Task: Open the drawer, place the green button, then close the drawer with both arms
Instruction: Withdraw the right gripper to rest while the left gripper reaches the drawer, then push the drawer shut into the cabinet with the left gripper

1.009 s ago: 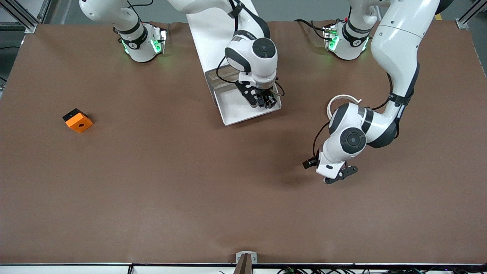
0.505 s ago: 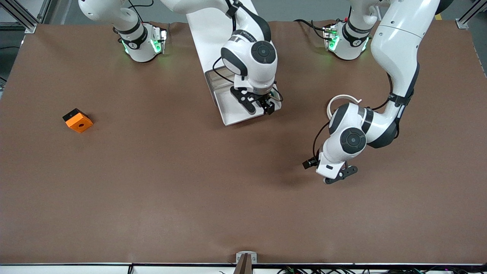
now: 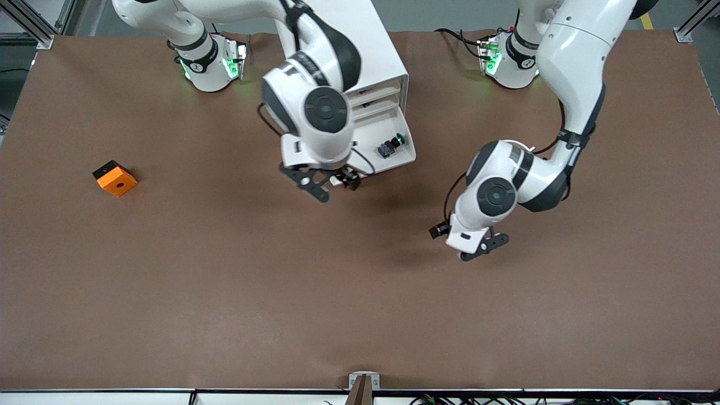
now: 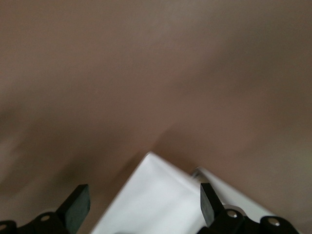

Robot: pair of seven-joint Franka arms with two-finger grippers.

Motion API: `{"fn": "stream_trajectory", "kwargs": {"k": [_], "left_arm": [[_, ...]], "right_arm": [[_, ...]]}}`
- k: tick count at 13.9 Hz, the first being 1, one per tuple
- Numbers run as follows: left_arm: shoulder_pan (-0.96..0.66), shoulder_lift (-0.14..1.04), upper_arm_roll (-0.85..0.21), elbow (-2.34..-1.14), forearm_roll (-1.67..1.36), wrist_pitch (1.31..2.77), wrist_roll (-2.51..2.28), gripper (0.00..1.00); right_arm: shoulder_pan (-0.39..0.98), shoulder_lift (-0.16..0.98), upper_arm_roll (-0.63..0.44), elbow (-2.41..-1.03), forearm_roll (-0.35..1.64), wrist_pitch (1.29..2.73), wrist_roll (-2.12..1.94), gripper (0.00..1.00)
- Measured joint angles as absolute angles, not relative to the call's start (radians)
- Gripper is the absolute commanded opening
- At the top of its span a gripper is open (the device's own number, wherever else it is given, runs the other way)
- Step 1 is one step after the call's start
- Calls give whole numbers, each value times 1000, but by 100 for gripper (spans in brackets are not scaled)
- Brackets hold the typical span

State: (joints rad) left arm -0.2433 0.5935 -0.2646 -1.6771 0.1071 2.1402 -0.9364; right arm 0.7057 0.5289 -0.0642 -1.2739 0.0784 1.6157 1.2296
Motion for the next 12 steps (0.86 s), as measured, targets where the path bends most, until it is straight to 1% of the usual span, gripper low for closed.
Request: {"fn": "stream_trajectory", "kwargs": {"k": [3,6,8,10,12], "left_arm": [[-319,592,-267,-1671,107,2140,-996,100],[-387,592,-268,-1660,107,2139,-1043,100],[-440,597,-269,-1661,107,2134,-1074,100],[-503,612,-269,-1663,107,2132,-1117,100],[-555,626,-269,-1664,107,2132,-1159,100]], "right_arm": [[514,414,-74,-1266,78,1436,888,100],[308,323,-77,-1267,77,1331,550,100],[185,298,-77,-1269,75,1279,338,100],[76,294,-77,-1270,59,1265,154,100],[-4,295,-76,-1278,21,1265,7,100]]}}
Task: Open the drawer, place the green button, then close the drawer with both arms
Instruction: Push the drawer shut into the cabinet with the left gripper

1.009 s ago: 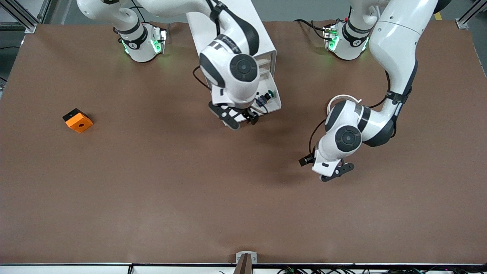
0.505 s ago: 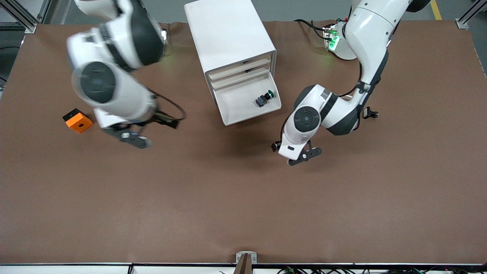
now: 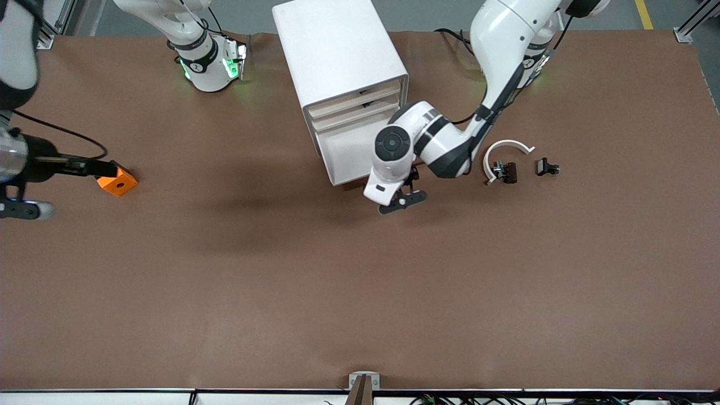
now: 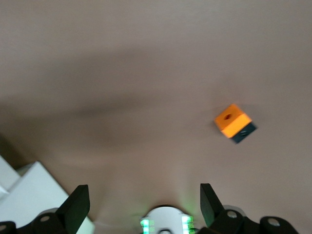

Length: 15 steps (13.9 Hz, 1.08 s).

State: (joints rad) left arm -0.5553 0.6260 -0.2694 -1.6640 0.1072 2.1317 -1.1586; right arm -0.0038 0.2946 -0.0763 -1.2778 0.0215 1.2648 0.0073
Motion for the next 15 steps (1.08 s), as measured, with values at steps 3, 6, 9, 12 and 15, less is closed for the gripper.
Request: {"fn": "stream_trajectory", "kwargs": {"k": [3,6,9,12,15], "left_arm": [[-602,634,-269,-1664,107,2130,-1198,100],[-617,636,-270,-1665,97,2127,-1215,100],[-617,642,-288,-1666,31,2121,-1215,100],[-617,660,-314,-1666,-39,2120,-1215,100],[-617,675,-316,-1666,-171,2119,-1212,100]], "right_arm": [[-68,295,-76,-1279,-9,1265,-117,100],[-87,295,-75,-1279,-23,1265,-148,100],[-98,295,-74,-1279,-23,1268,-167,100],[-98,295,-70,-1279,-23,1282,-168,100],[-95,294,-57,-1262,-28,1286,-168,100]]}}
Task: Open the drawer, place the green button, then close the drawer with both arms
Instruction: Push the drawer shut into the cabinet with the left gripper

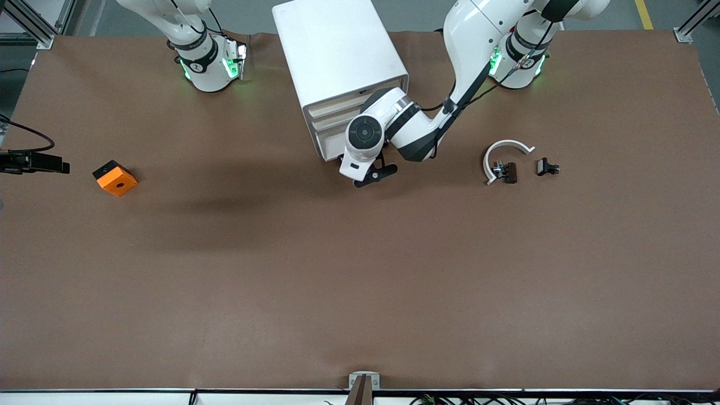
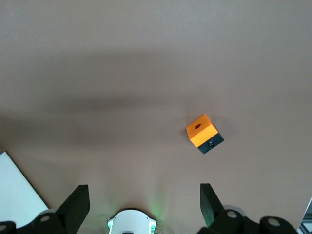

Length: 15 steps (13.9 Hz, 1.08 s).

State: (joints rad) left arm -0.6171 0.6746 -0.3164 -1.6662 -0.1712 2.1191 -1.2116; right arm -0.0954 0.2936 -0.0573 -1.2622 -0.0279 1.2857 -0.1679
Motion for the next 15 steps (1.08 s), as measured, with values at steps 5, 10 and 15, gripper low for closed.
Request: {"fn": "stream_trajectory", "kwargs": {"k": [5,10,15], "left_arm": [[-617,703,-318,-1669,-398,2085,-1181,100],[-597,740,-310,-1664,-513,2019,-1135,100],[-592,745,-310,-1651,-517,2005,-1135,100]], "right_arm": [[-93,286,-52,-1164,-34,1286,-168,100],[-107,270,-53,-1145,-32,1254,-168,100],[-120,196,-46,-1140,-24,1254,-172,100]]}}
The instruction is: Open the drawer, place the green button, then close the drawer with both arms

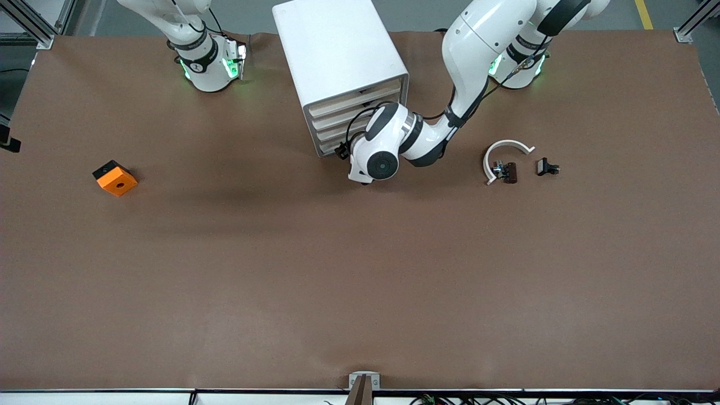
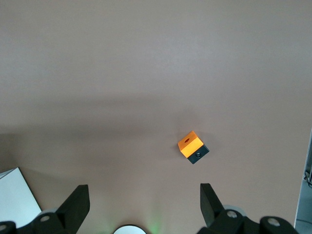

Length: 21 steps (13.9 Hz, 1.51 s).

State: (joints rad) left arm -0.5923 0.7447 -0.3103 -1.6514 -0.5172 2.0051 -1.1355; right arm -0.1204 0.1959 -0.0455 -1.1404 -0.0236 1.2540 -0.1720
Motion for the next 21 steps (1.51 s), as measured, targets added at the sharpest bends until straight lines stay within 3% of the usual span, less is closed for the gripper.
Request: {"fn": "stream_trajectory", "kwargs": {"k": [6,14,21], "left_arm": [[-583,745,-211,-1589,-517,2001,-1138,100],[-557,696,106,-1416,-455,1984,-1071,100],[-340,506,130,-1411,-327,1737,-811,100]], "right_arm": [[-120,153,-45,-1174,-24,1253,-172,100],[-77,122,-37,-1204,-23,1253,-108,100],[-77,69,-38,-1279,-23,1281,-106,100]]}}
